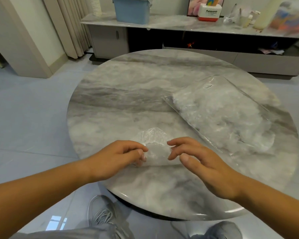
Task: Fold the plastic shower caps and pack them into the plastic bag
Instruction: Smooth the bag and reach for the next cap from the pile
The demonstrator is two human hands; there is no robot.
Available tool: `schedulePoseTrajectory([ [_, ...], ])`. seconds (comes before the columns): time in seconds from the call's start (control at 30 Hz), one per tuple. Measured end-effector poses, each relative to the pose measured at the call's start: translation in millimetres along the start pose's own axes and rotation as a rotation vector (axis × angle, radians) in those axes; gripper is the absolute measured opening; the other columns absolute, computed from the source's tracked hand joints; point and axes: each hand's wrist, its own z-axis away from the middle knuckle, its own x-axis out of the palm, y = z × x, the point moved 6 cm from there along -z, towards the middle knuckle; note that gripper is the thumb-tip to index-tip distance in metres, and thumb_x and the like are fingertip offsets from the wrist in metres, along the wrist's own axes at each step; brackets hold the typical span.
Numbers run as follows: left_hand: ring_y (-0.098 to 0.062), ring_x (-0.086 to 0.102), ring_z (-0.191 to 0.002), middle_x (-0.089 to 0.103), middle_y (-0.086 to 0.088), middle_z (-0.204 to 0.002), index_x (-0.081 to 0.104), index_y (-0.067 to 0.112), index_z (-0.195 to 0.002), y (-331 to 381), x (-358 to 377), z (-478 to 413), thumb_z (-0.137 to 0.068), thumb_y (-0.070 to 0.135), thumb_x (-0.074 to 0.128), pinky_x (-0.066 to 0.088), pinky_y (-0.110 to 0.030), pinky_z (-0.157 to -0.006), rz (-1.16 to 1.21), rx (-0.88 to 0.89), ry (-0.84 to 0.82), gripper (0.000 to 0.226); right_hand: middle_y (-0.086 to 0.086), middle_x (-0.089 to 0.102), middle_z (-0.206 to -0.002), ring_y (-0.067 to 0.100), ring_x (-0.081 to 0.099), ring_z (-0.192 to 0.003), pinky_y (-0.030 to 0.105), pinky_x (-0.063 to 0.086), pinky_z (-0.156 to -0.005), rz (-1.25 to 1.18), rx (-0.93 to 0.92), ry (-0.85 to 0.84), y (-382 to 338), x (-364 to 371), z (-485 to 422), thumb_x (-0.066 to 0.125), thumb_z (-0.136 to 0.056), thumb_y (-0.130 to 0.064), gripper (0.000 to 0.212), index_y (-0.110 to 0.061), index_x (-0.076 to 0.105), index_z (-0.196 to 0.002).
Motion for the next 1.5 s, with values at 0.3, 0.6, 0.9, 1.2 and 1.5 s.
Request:
schedulePoseTrajectory([
  [0.3,-0.002,0.056,-0.082,0.054,0.012,-0.104,0.069,0.021,-0.091,-1,-8,-29,-0.1,0.032,0.055,0.049,-0.021,-0.081,-0.435,-0.021,0.089,0.02,-0.009,0.019,-0.161,0.01,0.01,-0.146,0.031,0.008,-0.118,0.551,0.162,-0.128,37,21,-22,0.005,-0.092,-0.07,0.072,-0.046,0.049,-0.143],
  [0.6,-0.007,0.05,-0.092,0.05,0.011,-0.095,0.068,0.025,-0.126,26,1,-21,-0.096,0.045,0.038,0.039,-0.021,-0.083,-0.85,0.153,0.203,0.047,-0.018,0.056,-0.125,0.0,0.047,-0.116,0.02,0.037,-0.097,0.332,0.031,0.318,9,-11,-32,0.04,-0.095,-0.058,0.043,-0.033,0.064,-0.121],
  [0.9,-0.028,0.075,-0.096,0.072,-0.018,-0.111,-0.002,0.027,-0.161,6,9,-34,-0.098,0.007,0.048,0.061,-0.04,-0.087,0.388,-0.382,0.136,0.083,0.024,0.067,-0.115,0.035,0.076,-0.089,0.041,0.061,-0.072,-0.779,0.569,0.128,26,16,-67,0.057,-0.103,-0.026,0.057,-0.017,0.032,-0.153],
  [1.2,-0.036,0.07,-0.11,0.071,-0.025,-0.115,0.005,0.035,-0.159,-5,7,-34,-0.105,0.03,0.042,0.052,-0.049,-0.102,0.618,-0.407,-0.051,0.066,0.02,0.074,-0.11,0.033,0.075,-0.085,0.037,0.06,-0.064,-0.896,0.665,0.005,50,16,-66,0.047,-0.104,-0.044,0.043,-0.006,0.056,-0.123],
  [1.5,-0.038,0.069,-0.112,0.069,-0.027,-0.118,0.056,0.006,-0.116,-10,1,-33,-0.095,0.052,0.054,0.052,-0.058,-0.098,0.761,-0.427,-0.023,0.05,0.022,0.075,-0.098,0.038,0.073,-0.086,0.041,0.06,-0.069,-0.666,0.366,0.117,38,7,-39,0.048,-0.1,-0.046,0.053,0.004,0.066,-0.099],
])
